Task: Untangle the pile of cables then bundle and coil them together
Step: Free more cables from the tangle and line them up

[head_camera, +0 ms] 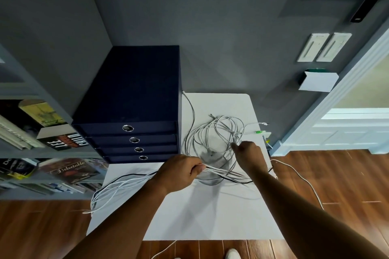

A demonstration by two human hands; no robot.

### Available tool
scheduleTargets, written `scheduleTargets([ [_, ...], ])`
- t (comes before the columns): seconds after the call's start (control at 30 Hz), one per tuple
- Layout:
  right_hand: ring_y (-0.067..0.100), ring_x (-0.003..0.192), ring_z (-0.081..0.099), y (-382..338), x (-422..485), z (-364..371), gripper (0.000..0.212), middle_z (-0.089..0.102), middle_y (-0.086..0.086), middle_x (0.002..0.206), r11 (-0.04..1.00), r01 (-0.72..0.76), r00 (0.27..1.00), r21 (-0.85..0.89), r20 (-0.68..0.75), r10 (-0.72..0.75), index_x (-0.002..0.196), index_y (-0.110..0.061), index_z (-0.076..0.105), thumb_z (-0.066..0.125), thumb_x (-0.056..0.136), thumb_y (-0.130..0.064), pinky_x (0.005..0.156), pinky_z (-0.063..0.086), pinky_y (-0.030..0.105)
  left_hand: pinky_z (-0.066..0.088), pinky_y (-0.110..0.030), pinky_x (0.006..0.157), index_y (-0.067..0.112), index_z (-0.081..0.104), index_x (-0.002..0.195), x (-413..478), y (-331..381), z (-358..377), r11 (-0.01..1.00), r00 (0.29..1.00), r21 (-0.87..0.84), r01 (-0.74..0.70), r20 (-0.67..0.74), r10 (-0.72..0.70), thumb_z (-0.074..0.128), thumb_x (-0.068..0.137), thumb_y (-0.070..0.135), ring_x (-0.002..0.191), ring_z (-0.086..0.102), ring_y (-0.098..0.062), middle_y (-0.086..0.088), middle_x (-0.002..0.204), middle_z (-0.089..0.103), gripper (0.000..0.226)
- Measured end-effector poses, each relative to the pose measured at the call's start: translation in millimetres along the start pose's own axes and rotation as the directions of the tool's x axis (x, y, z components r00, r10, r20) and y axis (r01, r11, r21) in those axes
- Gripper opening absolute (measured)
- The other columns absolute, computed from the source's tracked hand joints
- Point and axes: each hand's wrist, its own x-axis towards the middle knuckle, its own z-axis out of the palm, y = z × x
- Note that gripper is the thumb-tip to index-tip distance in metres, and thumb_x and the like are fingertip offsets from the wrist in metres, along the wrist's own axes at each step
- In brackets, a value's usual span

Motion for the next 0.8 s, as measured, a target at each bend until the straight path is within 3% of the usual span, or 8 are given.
scheduleTargets([
  [0.1, 0.025, 0.086, 0.067, -11, -6, 4, 0.057, 0.071, 0.004, 0.083, 0.99, -0.089, 0.963, -0.105, 0.246, 0.113, 0.076, -0.013, 0.068, 0.06, 0.073, -0.069, 0.07, 0.047, 0.029, 0.029, -0.029, 0.056, 0.03, 0.041, 0.071, 0, -2, 1, 1.0, 1.0, -0.004, 0.009, -0.01, -0.009, 0.053, 0.1, 0.04, 0.059, 0.037, -0.019, 0.007, 0.054, 0.04, 0.033],
  [0.2, 0.017, 0.066, 0.066, -23, -14, 13, 0.03, 0.072, 0.004, 0.074, 0.98, -0.184, 0.917, 0.074, 0.372, 0.144, 0.077, -0.016, 0.067, 0.075, 0.072, -0.044, 0.057, 0.042, 0.022, 0.029, -0.029, 0.056, 0.027, 0.043, 0.071, 0, -3, 2, 1.0, 1.0, 0.011, -0.001, 0.001, 0.001, 0.052, 0.101, 0.04, 0.058, 0.037, -0.019, 0.006, 0.054, 0.039, 0.034],
  [0.3, 0.012, 0.035, 0.044, -34, -10, 14, 0.011, 0.068, 0.007, 0.057, 0.872, -0.384, 0.877, 0.302, 0.414, 0.243, 0.081, 0.002, 0.068, 0.064, 0.085, -0.009, 0.04, 0.029, 0.017, 0.031, -0.031, 0.055, 0.025, 0.045, 0.072, -2, -5, 3, 1.0, 1.0, 0.028, -0.012, -0.002, 0.012, 0.051, 0.1, 0.04, 0.059, 0.036, -0.019, 0.004, 0.058, 0.042, 0.033],
  [0.43, 0.017, 0.04, 0.041, -41, -8, 7, 0.012, 0.061, 0.009, 0.056, 0.823, -0.412, 0.878, 0.39, 0.412, 0.244, 0.083, 0.001, 0.066, 0.058, 0.087, -0.006, 0.043, 0.027, 0.019, 0.035, -0.031, 0.056, 0.024, 0.05, 0.074, -4, -10, 4, 0.999, 1.0, 0.037, 0.009, -0.015, -0.008, 0.049, 0.1, 0.043, 0.059, 0.04, -0.018, 0.0, 0.065, 0.056, 0.032],
  [0.5, 0.02, 0.04, 0.047, -41, -10, 3, 0.018, 0.054, 0.008, 0.057, 0.845, -0.355, 0.908, 0.399, 0.362, 0.211, 0.078, -0.005, 0.061, 0.058, 0.09, -0.018, 0.046, 0.03, 0.021, 0.034, -0.031, 0.055, 0.028, 0.045, 0.073, -6, -13, 4, 0.999, 1.0, 0.035, 0.01, -0.023, -0.009, 0.048, 0.1, 0.044, 0.059, 0.04, -0.016, 0.003, 0.063, 0.053, 0.032],
  [0.6, 0.023, 0.051, 0.053, -40, -17, 1, 0.041, 0.054, 0.003, 0.057, 0.948, -0.091, 0.988, 0.304, 0.147, 0.048, 0.071, -0.012, 0.052, 0.073, 0.082, -0.045, 0.052, 0.035, 0.027, 0.038, -0.032, 0.055, 0.027, 0.043, 0.073, -6, -17, 3, 0.999, 0.999, 0.029, 0.027, -0.024, -0.026, 0.046, 0.1, 0.046, 0.06, 0.044, -0.017, 0.007, 0.063, 0.05, 0.033],
  [0.7, 0.018, 0.045, 0.038, -39, -25, 2, 0.042, 0.049, 0.004, 0.053, 0.912, 0.067, 0.937, 0.404, 0.289, -0.197, 0.072, -0.015, 0.05, 0.085, 0.07, -0.037, 0.047, 0.03, 0.025, 0.045, -0.036, 0.056, 0.022, 0.047, 0.074, -5, -19, 3, 0.999, 0.999, 0.021, 0.032, -0.032, -0.031, 0.044, 0.099, 0.049, 0.06, 0.048, -0.018, 0.006, 0.064, 0.053, 0.037],
  [0.8, 0.009, 0.045, 0.043, -38, -25, 5, 0.024, 0.055, -0.002, 0.054, 0.956, 0.243, 0.877, 0.164, 0.385, -0.288, 0.075, -0.021, 0.057, 0.081, 0.073, -0.025, 0.051, 0.035, 0.025, 0.045, -0.036, 0.056, 0.023, 0.046, 0.074, -6, -18, 3, 1.0, 0.999, 0.024, 0.009, -0.044, -0.008, 0.044, 0.099, 0.049, 0.059, 0.046, -0.019, 0.007, 0.063, 0.051, 0.037],
])
